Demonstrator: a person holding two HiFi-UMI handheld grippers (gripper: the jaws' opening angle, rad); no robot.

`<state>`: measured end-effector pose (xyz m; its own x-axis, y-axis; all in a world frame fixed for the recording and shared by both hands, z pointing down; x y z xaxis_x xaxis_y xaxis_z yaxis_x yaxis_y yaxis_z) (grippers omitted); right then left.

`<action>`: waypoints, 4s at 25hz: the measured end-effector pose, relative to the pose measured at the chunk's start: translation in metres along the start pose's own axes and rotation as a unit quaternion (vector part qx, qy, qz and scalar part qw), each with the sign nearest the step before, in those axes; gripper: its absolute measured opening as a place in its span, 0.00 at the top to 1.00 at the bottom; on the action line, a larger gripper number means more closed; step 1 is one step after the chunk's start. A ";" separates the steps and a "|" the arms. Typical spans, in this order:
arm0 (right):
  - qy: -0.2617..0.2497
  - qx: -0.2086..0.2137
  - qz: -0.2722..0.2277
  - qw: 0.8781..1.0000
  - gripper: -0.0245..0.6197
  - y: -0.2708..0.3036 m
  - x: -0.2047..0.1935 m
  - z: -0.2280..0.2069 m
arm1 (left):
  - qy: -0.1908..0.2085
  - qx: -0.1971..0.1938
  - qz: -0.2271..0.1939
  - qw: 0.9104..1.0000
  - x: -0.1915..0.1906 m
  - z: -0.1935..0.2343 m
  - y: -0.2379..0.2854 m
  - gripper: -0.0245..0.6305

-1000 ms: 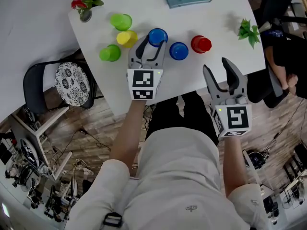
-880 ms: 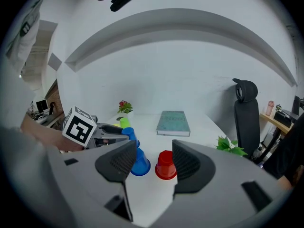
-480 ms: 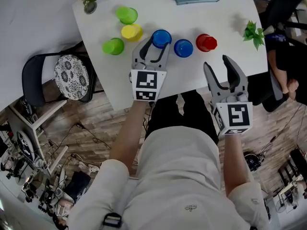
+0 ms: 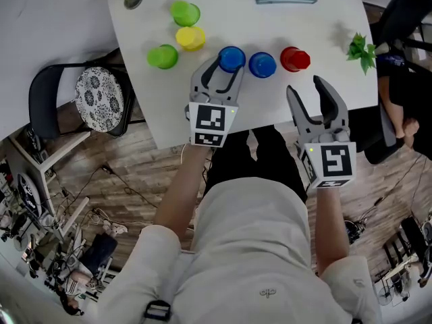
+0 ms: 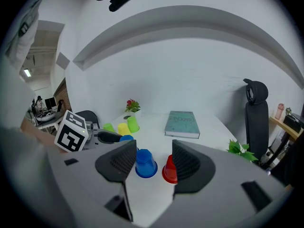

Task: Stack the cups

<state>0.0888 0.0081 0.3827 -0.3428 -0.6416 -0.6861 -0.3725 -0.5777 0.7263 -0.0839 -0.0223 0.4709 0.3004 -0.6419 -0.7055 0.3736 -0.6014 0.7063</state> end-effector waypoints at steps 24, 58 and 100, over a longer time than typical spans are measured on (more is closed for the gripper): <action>-0.039 0.037 0.006 0.999 0.59 0.008 0.004 0.004 | -0.025 0.010 -0.004 1.000 -0.030 -0.015 -0.010 0.64; -0.090 0.023 -0.005 0.996 0.59 0.013 0.065 0.037 | -0.114 0.115 -0.023 0.986 -0.068 0.120 -0.070 0.58; -0.050 0.030 -0.040 0.997 0.60 0.001 0.069 0.025 | -0.051 0.084 -0.039 0.994 -0.005 0.103 -0.088 0.62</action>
<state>0.0430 -0.0240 0.3344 -0.3936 -0.5387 -0.7449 -0.4521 -0.5921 0.6671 -0.2085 -0.0149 0.4188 0.1824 -0.6303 -0.7546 0.2375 -0.7165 0.6559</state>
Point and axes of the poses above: the fingertips, and each gripper's own axes: y forward along the fingers, z to its left, x out of its top, the point moved 4 cm from there along -y, backward along the fingers, and after that the axes turned 15 degrees about z, right-handed, at the moved point
